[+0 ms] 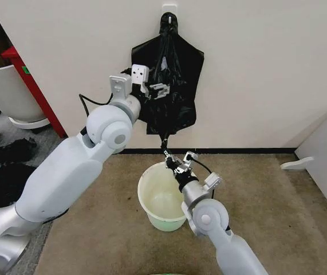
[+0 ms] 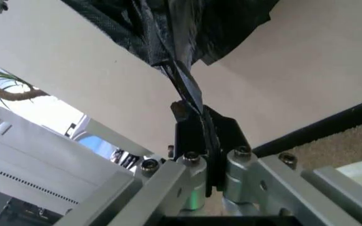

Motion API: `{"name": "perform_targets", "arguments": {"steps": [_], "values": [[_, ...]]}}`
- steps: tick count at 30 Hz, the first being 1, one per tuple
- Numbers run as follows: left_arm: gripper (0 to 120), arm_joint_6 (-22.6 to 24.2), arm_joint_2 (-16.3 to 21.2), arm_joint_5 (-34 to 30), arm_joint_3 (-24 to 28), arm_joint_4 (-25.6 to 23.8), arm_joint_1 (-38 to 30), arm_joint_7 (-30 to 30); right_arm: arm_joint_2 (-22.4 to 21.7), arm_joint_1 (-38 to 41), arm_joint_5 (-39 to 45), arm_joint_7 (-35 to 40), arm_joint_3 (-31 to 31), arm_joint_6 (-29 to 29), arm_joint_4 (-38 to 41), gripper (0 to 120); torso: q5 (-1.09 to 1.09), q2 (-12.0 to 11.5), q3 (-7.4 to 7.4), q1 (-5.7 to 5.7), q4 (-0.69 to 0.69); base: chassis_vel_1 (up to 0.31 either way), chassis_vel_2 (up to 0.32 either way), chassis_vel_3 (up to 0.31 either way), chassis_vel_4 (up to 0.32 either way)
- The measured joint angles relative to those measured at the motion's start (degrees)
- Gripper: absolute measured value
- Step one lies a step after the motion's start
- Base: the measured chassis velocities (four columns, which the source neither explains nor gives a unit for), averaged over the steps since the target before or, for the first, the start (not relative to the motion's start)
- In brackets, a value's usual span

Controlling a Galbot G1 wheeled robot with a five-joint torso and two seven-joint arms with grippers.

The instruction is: Place the garbage bag over the trash bin.

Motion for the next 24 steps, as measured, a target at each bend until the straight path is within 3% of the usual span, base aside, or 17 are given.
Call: {"name": "perform_targets", "arguments": {"steps": [24], "values": [[100,0.08,2.89,1.98,-3.07,-0.45,2.07,-0.01,-0.73,-0.99,0.0,-0.12,0.4,-0.28,1.11,0,0.0,0.0,0.0,0.0,0.0,0.0,0.0,0.0,0.0]]}}
